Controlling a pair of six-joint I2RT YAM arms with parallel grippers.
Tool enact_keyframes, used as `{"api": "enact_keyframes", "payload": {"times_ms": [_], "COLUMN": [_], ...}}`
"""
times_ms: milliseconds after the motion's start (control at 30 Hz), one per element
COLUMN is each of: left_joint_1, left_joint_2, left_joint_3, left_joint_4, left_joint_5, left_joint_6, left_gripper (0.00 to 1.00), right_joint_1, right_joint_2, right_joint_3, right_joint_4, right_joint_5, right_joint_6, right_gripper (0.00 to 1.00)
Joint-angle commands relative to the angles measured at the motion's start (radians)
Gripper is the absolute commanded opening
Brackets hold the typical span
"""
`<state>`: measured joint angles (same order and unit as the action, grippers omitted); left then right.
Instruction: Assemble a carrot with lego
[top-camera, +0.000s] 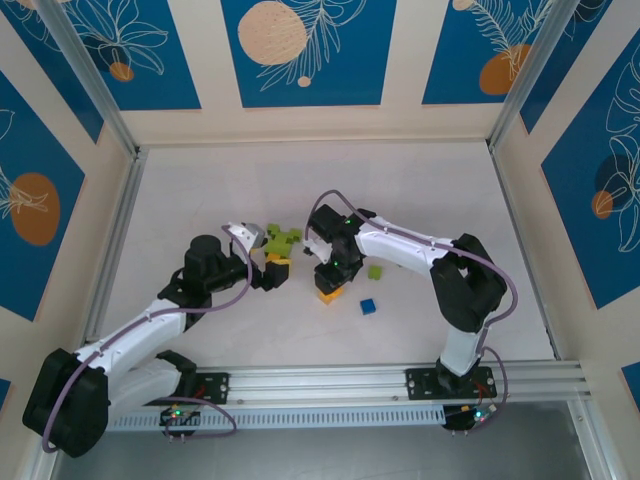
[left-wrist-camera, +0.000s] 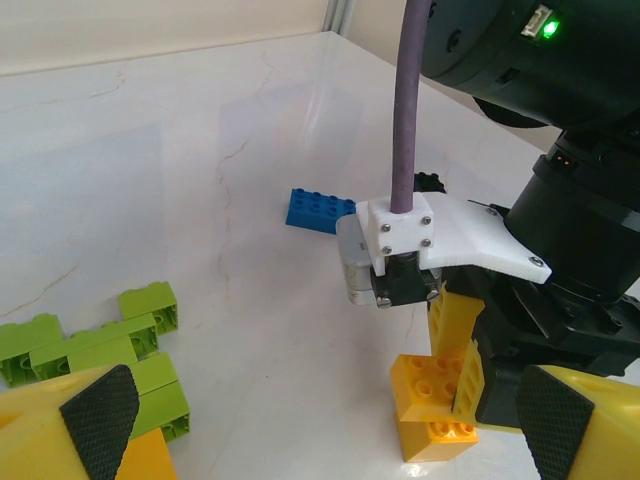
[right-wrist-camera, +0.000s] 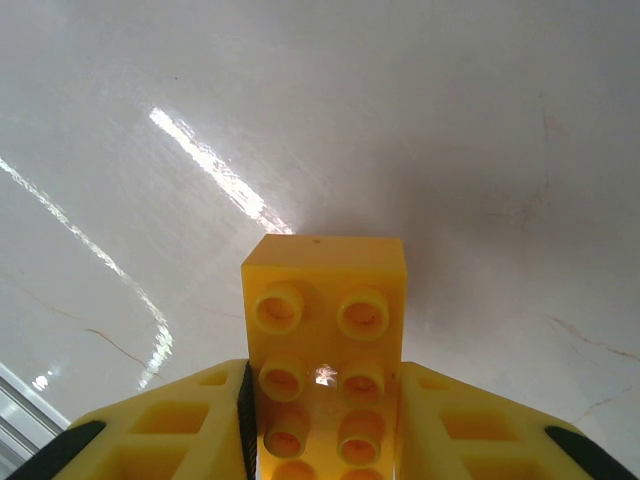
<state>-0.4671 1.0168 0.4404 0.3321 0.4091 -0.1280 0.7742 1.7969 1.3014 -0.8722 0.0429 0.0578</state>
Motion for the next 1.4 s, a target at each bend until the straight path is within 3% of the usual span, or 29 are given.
{"api": "enact_keyframes", "payload": {"times_ms": [0, 1367], "left_joint_1": [0.002, 0.002], "left_joint_2": [0.005, -0.001], "left_joint_3": [0.035, 0.033], "left_joint_4": [0.016, 0.016], "left_joint_5": [-0.004, 0.007], "left_joint_6": [0.015, 0.013], "left_gripper": [0.99, 0.99], "right_joint_1": [0.0, 0.013], "right_joint_2": [0.047, 0.037], "right_joint_3": [-0.002, -0.062], "right_joint_4": [-0.016, -0.067], "right_joint_5": [-0.048, -0.037], "right_joint_6": [-0.026, -0.053], "right_gripper": [0.36, 0.35]}}
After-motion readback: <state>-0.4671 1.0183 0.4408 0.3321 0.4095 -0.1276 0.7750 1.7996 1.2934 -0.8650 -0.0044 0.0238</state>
